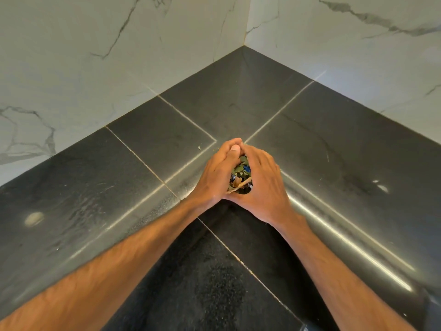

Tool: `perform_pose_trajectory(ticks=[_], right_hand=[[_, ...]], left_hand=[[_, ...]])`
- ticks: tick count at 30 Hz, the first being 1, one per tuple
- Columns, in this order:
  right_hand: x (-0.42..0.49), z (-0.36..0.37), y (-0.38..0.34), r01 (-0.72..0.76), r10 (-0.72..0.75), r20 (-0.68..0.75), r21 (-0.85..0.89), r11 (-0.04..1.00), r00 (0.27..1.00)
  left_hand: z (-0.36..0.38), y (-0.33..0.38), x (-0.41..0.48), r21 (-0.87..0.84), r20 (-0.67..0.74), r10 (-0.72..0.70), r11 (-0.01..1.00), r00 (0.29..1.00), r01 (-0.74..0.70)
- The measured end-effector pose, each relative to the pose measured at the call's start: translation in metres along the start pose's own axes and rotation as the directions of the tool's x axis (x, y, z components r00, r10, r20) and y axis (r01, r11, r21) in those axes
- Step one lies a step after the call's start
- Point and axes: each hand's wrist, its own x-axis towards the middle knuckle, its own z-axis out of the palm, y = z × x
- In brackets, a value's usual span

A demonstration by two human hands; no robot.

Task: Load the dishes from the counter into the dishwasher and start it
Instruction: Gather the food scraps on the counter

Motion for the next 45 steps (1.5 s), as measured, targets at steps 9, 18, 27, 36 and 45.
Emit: perform_pose_trajectory(ticks=[9, 18, 27, 36, 45], right_hand=[[-0.008, 0.002, -0.003, 0.136, -0.146, -0.059, -0.144, 0.980, 0.988], [0.010, -0.015, 0.001, 0.064, -0.048, -0.137, 0.113, 0.991, 0.989], [0.017, -0.049, 0.017, -0.182, 0.309, -0.143, 0.556, 0.811, 0.940], [0.008, -0.066, 0.027, -0.224, 0.520, -0.074, 0.844, 0.487, 0.851], [-0.002, -0.071, 0.034, -0.196, 0.569, -0.082, 0.890, 0.411, 0.818]], left_hand=[[-0.009, 0.003, -0.003, -0.048, -0.109, 0.011, 0.999, 0.994, -0.017], [-0.033, 0.002, 0.000, 0.301, -0.161, 0.147, 0.949, 0.976, -0.094], [-0.022, -0.018, -0.004, 0.829, 0.241, 0.171, 0.475, 0.955, -0.295], [0.030, -0.015, -0.008, 0.837, 0.331, 0.169, 0.403, 0.928, -0.372], [0.043, -0.005, 0.049, 0.793, 0.297, 0.156, 0.508, 0.942, -0.335]])
